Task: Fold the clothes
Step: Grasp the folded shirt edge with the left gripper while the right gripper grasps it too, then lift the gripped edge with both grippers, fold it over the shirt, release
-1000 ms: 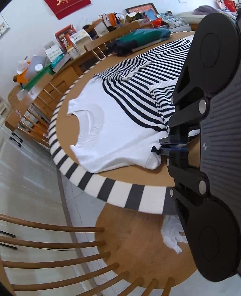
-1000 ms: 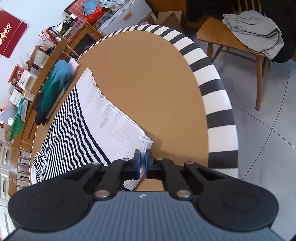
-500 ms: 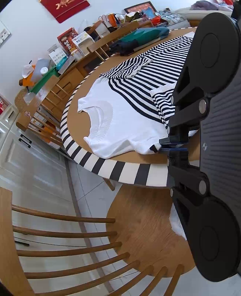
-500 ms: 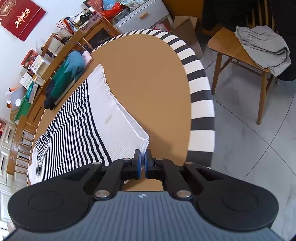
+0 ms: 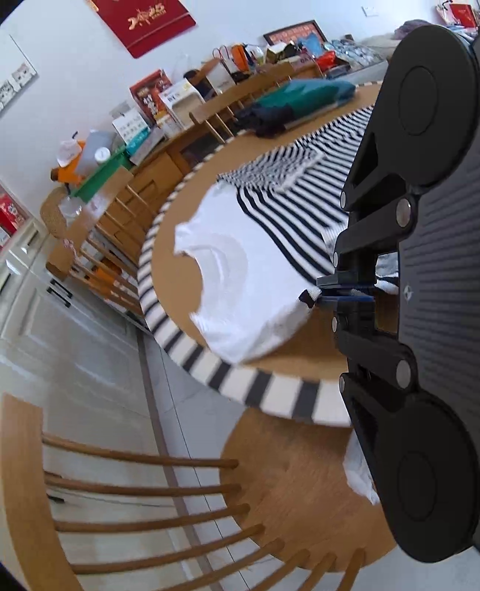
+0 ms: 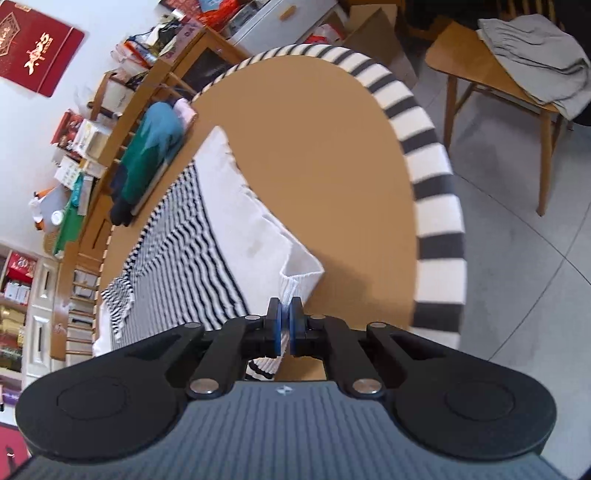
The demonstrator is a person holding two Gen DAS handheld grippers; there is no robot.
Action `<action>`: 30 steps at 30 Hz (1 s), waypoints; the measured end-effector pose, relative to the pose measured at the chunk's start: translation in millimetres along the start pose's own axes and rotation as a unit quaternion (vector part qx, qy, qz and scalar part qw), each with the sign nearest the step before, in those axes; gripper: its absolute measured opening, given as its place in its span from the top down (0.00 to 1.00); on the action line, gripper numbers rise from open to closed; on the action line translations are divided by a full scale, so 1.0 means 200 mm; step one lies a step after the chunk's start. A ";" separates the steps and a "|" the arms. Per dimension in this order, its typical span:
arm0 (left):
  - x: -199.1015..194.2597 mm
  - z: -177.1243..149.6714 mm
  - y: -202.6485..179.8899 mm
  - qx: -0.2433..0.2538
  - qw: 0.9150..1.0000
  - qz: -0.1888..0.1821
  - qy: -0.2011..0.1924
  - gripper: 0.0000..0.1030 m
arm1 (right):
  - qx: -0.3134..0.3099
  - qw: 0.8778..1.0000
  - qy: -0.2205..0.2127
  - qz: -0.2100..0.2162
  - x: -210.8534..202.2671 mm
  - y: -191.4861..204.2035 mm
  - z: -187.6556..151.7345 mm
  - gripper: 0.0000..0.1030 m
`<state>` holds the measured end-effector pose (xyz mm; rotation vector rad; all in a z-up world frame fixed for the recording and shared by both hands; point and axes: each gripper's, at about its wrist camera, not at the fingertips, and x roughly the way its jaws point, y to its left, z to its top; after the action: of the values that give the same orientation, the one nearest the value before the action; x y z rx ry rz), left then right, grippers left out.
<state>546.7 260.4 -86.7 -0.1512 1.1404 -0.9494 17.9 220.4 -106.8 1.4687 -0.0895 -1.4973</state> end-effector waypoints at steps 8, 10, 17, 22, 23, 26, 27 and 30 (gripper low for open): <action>0.11 0.21 -0.23 0.003 1.000 -0.017 0.015 0.96 | 0.036 0.999 0.020 0.026 0.04 0.12 0.20 0.97; 0.15 0.27 -0.29 0.002 0.999 -0.025 0.023 0.96 | 0.052 0.998 0.022 0.033 0.06 0.15 0.24 0.96; 0.46 0.55 -0.56 0.016 0.998 -0.049 0.047 0.96 | 0.090 0.995 0.024 0.030 0.21 0.36 0.45 0.96; 0.78 0.78 -0.82 0.046 0.996 -0.056 0.056 0.96 | 0.106 0.994 0.021 0.014 0.42 0.54 0.66 0.96; 0.85 0.82 -0.87 0.048 0.996 -0.056 0.059 0.96 | 0.107 0.994 0.021 0.010 0.48 0.58 0.70 0.96; 1.10 0.89 -1.02 0.066 0.995 -0.047 0.065 0.96 | 0.108 0.994 0.017 -0.017 0.67 0.67 0.80 0.96; 1.18 0.91 -1.05 0.071 0.994 -0.043 0.068 0.96 | 0.110 0.993 0.015 -0.027 0.73 0.70 0.84 0.96; 1.41 0.91 -1.13 0.078 0.993 -0.029 0.079 0.96 | 0.121 0.991 0.012 -0.062 0.94 0.73 0.91 0.96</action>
<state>593.3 -142.6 -78.7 0.0181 1.2057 -1.1146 1.6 -79.2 -98.1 1.7106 -0.1735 -1.6123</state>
